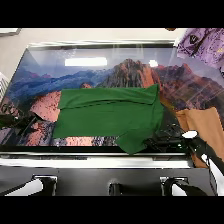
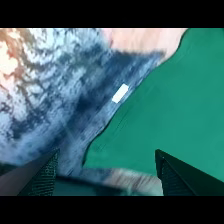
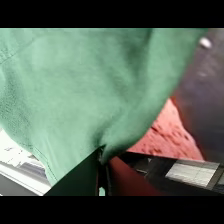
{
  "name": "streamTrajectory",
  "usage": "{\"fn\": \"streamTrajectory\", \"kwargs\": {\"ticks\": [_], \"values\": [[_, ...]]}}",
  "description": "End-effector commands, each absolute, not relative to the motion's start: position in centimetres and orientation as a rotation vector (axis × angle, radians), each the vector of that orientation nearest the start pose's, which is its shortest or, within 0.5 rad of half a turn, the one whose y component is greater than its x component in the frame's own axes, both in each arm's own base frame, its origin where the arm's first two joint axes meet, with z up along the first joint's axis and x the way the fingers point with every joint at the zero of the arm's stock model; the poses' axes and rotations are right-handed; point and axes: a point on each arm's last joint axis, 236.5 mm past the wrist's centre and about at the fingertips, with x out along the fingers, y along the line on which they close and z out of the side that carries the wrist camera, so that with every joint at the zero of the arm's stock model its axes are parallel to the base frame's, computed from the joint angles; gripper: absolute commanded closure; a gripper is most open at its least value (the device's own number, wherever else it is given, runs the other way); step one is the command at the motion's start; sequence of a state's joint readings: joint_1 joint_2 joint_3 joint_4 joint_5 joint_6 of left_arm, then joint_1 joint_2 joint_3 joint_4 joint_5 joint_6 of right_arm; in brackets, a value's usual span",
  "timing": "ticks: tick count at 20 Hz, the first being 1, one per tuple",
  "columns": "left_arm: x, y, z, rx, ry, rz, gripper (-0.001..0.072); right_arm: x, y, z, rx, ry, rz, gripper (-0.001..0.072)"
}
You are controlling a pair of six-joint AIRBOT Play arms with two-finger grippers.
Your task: Fold the clothes and pants, and hang the long-sleeved shirts on hangers.
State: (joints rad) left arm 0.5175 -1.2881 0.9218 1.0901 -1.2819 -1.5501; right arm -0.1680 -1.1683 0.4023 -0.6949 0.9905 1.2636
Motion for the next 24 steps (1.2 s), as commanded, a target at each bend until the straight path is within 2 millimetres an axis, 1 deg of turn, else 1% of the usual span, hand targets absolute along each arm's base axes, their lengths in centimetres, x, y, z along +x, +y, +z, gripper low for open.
{"fn": "streamTrajectory", "kwargs": {"ticks": [1,3,5,7,10,12,15,16,17,18,20,21,23,24], "values": [[28.0,4.7,-6.5,-0.825,1.489,0.070,0.0037,23.7,11.8,-10.3,0.881,1.453,0.219,0.0678],[26.7,4.1,-8.3,-0.850,1.507,0.078,0.0037,23.6,12.1,-9.1,0.887,1.439,0.232,0.0678],[26.2,3.1,-9.4,-0.870,1.506,0.057,0.0037,23.6,12.2,-8.2,0.894,1.422,0.235,0.0678],[26.4,2.4,-9.8,-0.886,1.491,0.040,0.0037,23.8,12.2,-7.6,0.900,1.401,0.233,0.0678],[27.4,1.4,-10.1,-0.886,1.474,0.000,0.0037,23.8,12.3,-7.3,0.908,1.399,0.237,0.0678],[27.5,1.0,-10.7,-0.887,1.489,-0.006,0.0037,23.5,12.5,-7.1,0.914,1.410,0.247,0.0678],[27.3,-0.2,-11.5,-0.891,1.528,-0.031,0.0042,23.1,12.8,-7.0,0.919,1.428,0.258,0.0677],[27.2,-0.5,-11.7,-0.892,1.540,-0.038,0.0153,23.1,12.8,-7.0,0.919,1.428,0.258,0.0677],[27.2,-0.6,-11.7,-0.895,1.544,-0.041,0.0464,23.1,12.8,-7.0,0.922,1.428,0.255,0.0677],[27.3,-0.7,-11.6,-0.902,1.539,-0.042,0.0683,23.2,12.7,-6.9,0.917,1.427,0.255,0.0678],[27.9,-1.1,-11.0,-0.934,1.524,-0.054,0.0692,23.8,12.4,-6.5,0.895,1.414,0.258,0.0678],[28.1,-1.2,-10.4,-0.936,1.519,-0.070,0.0692,24.3,12.2,-6.0,0.877,1.402,0.259,0.0678],[28.7,-0.8,-8.3,-0.952,1.506,-0.043,0.0693,25.6,11.6,-4.2,0.838,1.348,0.256,0.0679],[28.9,-0.4,-7.1,-0.953,1.488,-0.009,0.0693,25.8,11.0,-3.4,0.814,1.337,0.236,0.0679]]}}
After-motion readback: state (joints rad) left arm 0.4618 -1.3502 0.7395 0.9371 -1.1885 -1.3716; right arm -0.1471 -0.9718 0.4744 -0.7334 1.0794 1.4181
